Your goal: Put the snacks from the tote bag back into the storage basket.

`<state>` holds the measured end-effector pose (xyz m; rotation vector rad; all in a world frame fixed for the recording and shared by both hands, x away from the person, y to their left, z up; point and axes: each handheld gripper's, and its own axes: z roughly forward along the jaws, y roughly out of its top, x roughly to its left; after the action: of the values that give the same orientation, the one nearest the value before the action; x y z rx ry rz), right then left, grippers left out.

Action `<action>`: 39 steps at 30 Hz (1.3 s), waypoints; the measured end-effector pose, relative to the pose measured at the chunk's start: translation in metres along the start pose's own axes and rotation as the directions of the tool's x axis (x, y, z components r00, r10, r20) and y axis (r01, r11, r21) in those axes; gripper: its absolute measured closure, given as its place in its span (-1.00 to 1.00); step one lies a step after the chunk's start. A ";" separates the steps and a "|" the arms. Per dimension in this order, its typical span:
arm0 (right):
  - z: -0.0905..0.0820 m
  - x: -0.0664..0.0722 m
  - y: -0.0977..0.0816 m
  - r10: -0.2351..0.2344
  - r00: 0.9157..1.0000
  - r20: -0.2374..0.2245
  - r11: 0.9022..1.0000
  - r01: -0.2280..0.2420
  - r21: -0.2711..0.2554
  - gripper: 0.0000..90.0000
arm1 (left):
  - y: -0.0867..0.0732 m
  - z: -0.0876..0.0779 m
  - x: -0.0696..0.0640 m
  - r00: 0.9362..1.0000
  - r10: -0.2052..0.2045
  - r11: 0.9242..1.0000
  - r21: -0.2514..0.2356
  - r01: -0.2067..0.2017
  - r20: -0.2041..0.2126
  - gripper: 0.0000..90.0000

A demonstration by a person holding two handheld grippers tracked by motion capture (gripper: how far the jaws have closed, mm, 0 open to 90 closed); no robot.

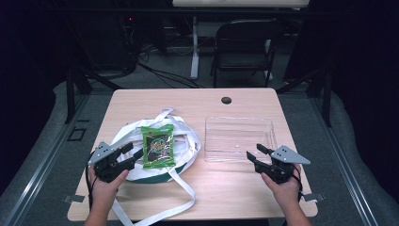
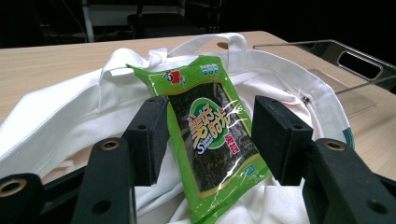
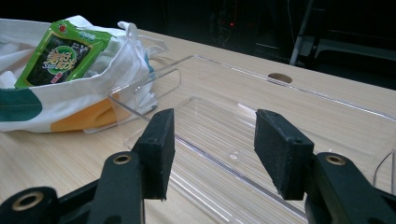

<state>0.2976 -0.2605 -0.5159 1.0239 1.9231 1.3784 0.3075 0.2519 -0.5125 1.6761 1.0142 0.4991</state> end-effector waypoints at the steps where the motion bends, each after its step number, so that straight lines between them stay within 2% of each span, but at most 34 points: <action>1: 0.000 0.000 0.000 0.005 1.000 0.002 1.000 -0.005 -0.005 0.06 | 0.000 0.000 0.000 1.000 0.000 1.000 0.000 0.000 0.000 0.03; 29: 0.000 0.001 0.001 -0.003 1.000 -0.002 1.000 0.003 -0.005 0.06 | 0.002 0.000 0.000 1.000 -0.004 1.000 0.004 0.004 -0.002 0.03; 39: -0.001 0.002 0.001 0.001 1.000 0.000 1.000 -0.001 -0.009 0.06 | 0.015 0.000 -0.001 1.000 -0.027 0.999 0.030 0.027 0.005 -0.02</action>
<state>0.2965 -0.2593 -0.5150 1.0201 1.9148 1.3867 0.3126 0.2493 -0.4987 1.6870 1.0433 0.4633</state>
